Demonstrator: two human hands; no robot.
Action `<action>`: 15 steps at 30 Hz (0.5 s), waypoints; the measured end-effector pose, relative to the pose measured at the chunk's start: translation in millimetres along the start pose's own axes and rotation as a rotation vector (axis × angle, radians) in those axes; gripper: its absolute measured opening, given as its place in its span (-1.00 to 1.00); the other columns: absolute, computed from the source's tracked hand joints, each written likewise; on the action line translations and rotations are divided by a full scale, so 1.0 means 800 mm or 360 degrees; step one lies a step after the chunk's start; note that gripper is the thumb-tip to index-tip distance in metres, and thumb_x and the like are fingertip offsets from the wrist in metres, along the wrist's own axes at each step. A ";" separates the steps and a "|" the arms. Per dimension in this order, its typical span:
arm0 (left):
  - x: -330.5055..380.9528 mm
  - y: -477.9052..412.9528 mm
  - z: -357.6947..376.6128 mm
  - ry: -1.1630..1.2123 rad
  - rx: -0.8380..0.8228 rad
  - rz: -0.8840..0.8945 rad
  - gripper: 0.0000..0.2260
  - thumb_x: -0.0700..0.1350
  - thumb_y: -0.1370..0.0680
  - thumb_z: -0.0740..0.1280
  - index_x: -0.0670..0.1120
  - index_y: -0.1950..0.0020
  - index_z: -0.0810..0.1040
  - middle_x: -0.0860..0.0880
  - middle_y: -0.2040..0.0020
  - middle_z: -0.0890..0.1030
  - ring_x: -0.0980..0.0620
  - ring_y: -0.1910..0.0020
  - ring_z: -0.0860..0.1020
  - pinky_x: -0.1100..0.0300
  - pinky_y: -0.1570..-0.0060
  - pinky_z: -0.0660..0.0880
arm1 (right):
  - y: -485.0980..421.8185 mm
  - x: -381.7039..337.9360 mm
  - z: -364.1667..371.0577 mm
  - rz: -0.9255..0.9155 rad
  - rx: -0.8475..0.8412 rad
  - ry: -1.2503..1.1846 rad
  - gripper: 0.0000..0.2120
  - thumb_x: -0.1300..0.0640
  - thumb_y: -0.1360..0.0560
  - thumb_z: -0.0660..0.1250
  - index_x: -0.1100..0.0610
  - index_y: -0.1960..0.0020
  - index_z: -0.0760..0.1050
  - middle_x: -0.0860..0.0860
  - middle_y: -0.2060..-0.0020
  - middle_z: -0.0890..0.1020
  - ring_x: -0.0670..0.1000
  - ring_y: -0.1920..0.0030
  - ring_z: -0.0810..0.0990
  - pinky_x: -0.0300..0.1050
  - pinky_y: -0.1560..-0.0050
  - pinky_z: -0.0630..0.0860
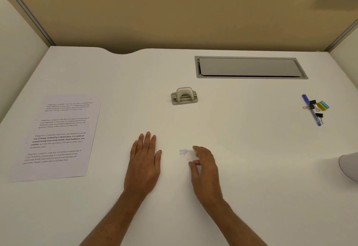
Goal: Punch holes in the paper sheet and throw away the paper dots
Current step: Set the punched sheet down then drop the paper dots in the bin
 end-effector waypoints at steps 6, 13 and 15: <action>0.001 0.000 0.000 0.0025 -0.0003 -0.0011 -0.50 0.03 -0.69 0.03 -0.12 -0.60 0.21 -0.08 -0.61 0.21 -0.03 -0.62 0.07 -0.03 -0.57 0.09 | -0.023 -0.020 0.026 -0.0103 -0.0004 -0.0023 -0.70 0.30 -0.57 0.31 0.10 -0.27 0.51 -0.11 -0.15 0.51 -0.14 -0.17 0.50 -0.21 -0.23 0.48; -0.001 0.000 0.002 0.0027 -0.0007 -0.0018 -0.50 0.03 -0.69 0.04 -0.11 -0.61 0.20 -0.07 -0.62 0.20 -0.01 -0.63 0.06 -0.01 -0.58 0.07 | -0.019 -0.013 0.026 -0.0187 0.0043 0.0223 -0.72 0.15 -0.59 0.35 0.14 -0.29 0.55 0.03 -0.29 0.55 -0.07 -0.34 0.43 -0.35 -0.39 0.26; -0.002 0.000 0.002 0.0027 -0.0014 -0.0022 -0.50 0.03 -0.69 0.04 -0.11 -0.61 0.19 -0.07 -0.62 0.19 0.00 -0.63 0.05 -0.02 -0.58 0.08 | -0.017 -0.015 0.033 -0.0348 -0.0036 0.0352 -0.72 0.15 -0.60 0.34 0.16 -0.29 0.56 0.06 -0.28 0.56 0.02 -0.34 0.46 -0.21 -0.36 0.37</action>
Point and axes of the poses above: each hand's wrist, its own y-axis away from the middle knuckle, its own z-axis out of the palm, x = y × z, the point moved 5 cm from there along -y, towards the middle knuckle
